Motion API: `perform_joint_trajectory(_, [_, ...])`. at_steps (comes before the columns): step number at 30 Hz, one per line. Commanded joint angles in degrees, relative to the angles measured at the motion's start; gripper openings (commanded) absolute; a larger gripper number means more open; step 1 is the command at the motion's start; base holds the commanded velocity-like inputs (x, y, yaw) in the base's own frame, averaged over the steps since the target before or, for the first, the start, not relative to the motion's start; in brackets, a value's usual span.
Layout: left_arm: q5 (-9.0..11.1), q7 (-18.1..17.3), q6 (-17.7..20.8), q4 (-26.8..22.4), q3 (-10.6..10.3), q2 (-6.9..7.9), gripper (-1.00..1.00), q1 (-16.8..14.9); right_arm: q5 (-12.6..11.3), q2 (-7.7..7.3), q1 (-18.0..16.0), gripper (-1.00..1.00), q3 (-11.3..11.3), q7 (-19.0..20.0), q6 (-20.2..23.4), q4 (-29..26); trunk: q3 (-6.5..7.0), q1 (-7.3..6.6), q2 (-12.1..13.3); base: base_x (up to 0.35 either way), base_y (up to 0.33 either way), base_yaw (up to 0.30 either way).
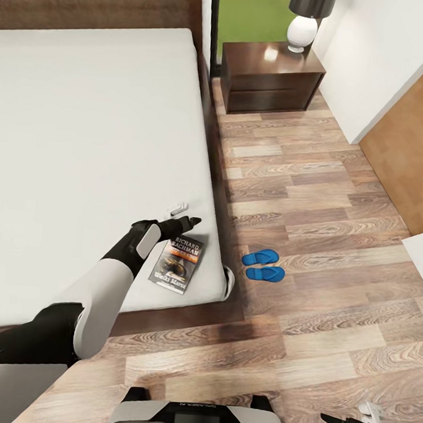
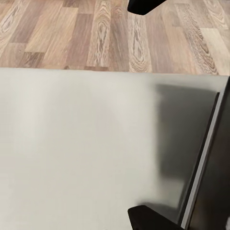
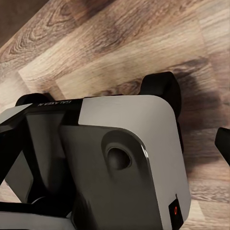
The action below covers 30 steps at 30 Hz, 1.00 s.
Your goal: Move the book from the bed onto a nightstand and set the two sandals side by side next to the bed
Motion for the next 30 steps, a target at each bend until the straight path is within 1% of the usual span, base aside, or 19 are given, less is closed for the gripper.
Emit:
perform_joint_trajectory(1, [-0.16,-0.05,0.44,-0.01,0.43,-0.07,1.00,0.00,-0.27,-0.01,-0.01,1.00,-0.06,0.19,0.58,-0.02,-0.03,0.00,-0.02,-0.011,0.000,0.000])
perform_joint_trajectory(17, [-0.13,-0.10,0.44,0.02,0.43,-0.07,1.00,0.00,-0.29,-0.03,-0.01,1.00,-0.02,0.19,0.57,-0.02,-0.03,0.00,-0.02,-0.003,0.000,0.000])
perform_joint_trajectory(22, [-0.19,-0.09,0.38,0.98,0.43,-0.07,1.00,0.00,-0.28,-0.01,-0.01,1.00,-0.03,0.19,0.56,-0.02,-0.03,0.00,-0.02,-0.143,0.000,0.000])
perform_joint_trajectory(30, [-0.24,-0.04,-0.61,1.62,0.43,-0.07,1.00,0.00,-0.32,-0.02,-0.01,1.00,-0.07,0.19,0.56,-0.02,-0.03,0.00,-0.02,-0.030,0.000,0.000])
